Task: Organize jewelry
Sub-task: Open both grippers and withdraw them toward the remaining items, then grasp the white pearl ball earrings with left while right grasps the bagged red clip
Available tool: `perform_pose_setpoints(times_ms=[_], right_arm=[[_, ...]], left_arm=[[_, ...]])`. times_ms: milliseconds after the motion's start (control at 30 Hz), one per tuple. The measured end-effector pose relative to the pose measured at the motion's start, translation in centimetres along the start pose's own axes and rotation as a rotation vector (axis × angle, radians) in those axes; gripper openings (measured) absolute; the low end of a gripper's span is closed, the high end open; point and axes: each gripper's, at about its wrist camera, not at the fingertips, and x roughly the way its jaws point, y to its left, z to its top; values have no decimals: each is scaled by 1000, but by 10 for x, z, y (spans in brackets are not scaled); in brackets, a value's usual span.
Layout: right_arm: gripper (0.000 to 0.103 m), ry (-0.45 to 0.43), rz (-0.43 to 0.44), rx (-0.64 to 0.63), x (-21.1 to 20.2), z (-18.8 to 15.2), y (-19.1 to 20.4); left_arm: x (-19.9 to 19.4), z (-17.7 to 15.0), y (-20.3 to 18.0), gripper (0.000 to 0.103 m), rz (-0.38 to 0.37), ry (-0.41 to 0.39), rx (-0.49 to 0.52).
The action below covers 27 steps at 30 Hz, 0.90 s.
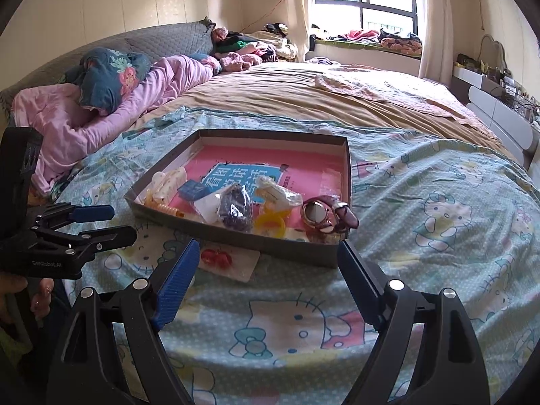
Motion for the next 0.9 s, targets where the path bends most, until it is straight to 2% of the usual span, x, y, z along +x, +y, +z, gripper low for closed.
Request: perform_pose_setpoints(times_ms=[600,667,800,833,900], right_arm=[[84,86,14,43,10,-17,-15],[84,96,22,49,14,-17,-16],[84,119,47,69,23,-17,-18],[84,125,53,74,26,-16,-18],[84,144,71,88,34,-15,-18]], left_arm=[[39,-23,-44,76,-49,127,96],[45,-23,-43,63,-47,135,83],[55,-24,-41,44,-63,150,72],[54,-24,-42,33,-73,149,75],[52,-25,-42,33,-71,143,83]])
